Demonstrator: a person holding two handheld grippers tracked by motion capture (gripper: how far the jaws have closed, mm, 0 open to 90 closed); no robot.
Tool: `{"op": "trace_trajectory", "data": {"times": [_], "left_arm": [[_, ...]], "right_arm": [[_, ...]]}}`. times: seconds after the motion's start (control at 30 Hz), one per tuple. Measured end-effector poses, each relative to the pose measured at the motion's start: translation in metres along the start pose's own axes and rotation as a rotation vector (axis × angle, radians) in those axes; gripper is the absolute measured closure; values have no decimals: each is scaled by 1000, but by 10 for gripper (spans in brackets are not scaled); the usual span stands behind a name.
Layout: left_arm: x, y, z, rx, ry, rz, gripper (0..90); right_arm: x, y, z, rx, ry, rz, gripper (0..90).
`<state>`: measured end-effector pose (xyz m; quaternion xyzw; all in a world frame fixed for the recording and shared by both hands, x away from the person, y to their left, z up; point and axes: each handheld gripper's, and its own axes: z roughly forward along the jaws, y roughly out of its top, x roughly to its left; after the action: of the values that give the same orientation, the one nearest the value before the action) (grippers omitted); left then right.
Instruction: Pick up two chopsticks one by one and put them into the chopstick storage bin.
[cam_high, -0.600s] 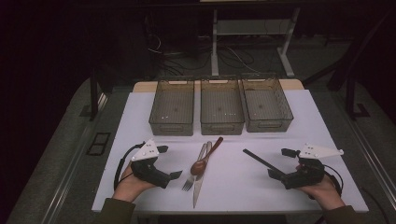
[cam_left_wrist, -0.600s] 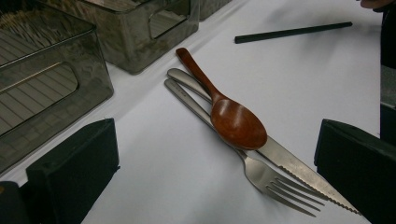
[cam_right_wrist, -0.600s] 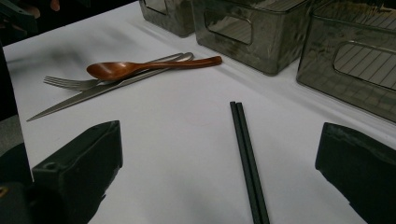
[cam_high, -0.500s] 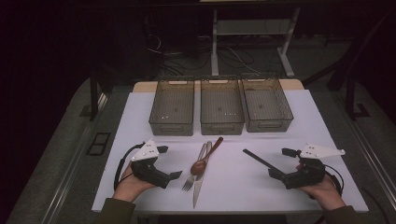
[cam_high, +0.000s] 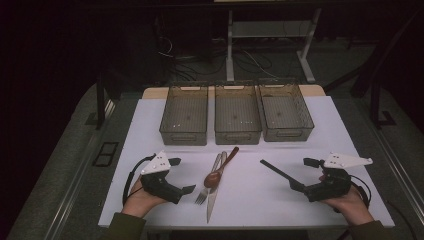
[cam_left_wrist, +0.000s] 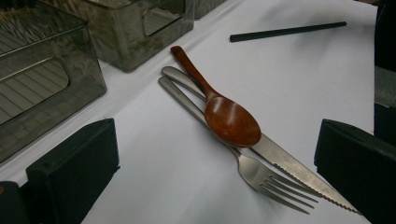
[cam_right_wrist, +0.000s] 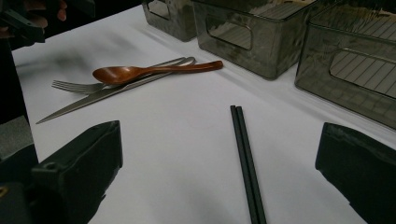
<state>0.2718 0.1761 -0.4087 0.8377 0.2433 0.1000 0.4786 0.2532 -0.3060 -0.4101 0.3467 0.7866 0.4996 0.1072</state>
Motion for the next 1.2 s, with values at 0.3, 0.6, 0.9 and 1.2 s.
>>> {"op": "trace_trajectory", "data": {"times": [0.3,0.6,0.9,1.2], "left_arm": [[1,-1,1,9,0,-6,0],[1,-1,1,2,-3,-7,0],[1,-1,2,3,-5,-11,0],[1,0,2,5,-4,-9,0]], "right_arm": [[-3,4,-1,35,-6,-10,2],[-10,6,-5,63,-19,-10,2],[-19,8,-10,91,-37,-18,2],[-24,8,-6,134,-35,-32,2]]}}
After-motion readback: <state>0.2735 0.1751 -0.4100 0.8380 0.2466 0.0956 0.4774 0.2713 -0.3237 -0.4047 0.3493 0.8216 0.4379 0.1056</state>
